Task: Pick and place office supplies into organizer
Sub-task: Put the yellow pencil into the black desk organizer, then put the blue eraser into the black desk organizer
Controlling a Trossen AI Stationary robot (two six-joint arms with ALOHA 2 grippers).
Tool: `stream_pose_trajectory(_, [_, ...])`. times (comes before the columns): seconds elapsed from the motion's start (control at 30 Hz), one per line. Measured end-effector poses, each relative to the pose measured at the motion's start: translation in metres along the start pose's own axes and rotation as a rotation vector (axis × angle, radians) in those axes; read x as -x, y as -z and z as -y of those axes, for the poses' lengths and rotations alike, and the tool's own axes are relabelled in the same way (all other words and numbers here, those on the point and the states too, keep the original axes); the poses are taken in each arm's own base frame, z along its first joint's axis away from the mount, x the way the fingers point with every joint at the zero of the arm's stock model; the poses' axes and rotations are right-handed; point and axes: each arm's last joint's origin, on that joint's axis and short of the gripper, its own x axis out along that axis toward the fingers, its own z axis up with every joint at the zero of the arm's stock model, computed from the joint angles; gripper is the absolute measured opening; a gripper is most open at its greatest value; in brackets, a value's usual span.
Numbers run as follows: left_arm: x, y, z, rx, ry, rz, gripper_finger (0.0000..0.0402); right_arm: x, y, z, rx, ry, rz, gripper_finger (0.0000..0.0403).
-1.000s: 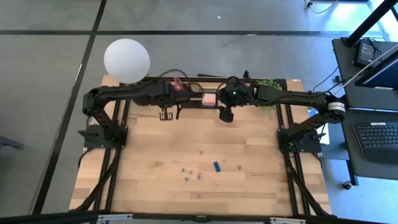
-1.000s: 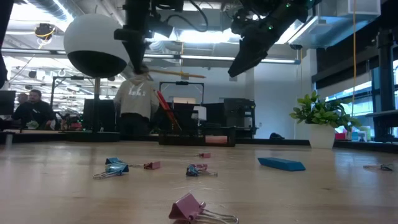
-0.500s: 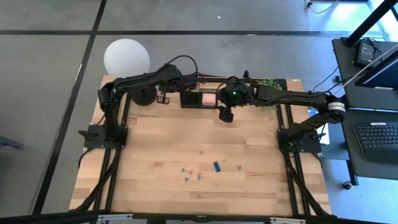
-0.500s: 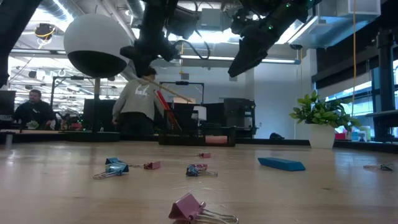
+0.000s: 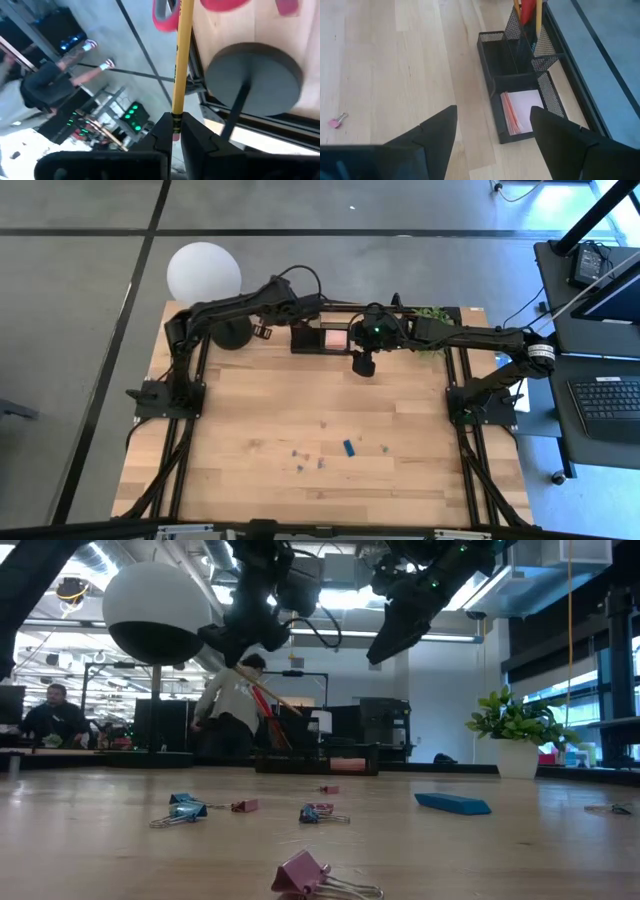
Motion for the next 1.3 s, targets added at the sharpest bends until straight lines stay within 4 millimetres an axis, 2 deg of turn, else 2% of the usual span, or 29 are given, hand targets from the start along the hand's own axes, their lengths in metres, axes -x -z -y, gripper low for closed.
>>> stream_pose_trajectory(0.53, [-0.013, -0.041, 0.007, -0.277, -0.151, -0.089, 0.0030, -0.002, 0.002, 0.000, 0.000, -0.002, -0.015, 0.0255])
stream_pose_trajectory(0.97, [-0.011, -0.044, 0.006, -0.258, -0.189, -0.093, 0.0041, -0.002, 0.003, 0.000, -0.002, -0.002, -0.019, 0.0255])
stream_pose_trajectory(1.3, [-0.001, -0.050, 0.016, -0.275, -0.140, -0.013, 0.0049, -0.002, 0.004, 0.000, -0.004, -0.003, -0.029, 0.0255])
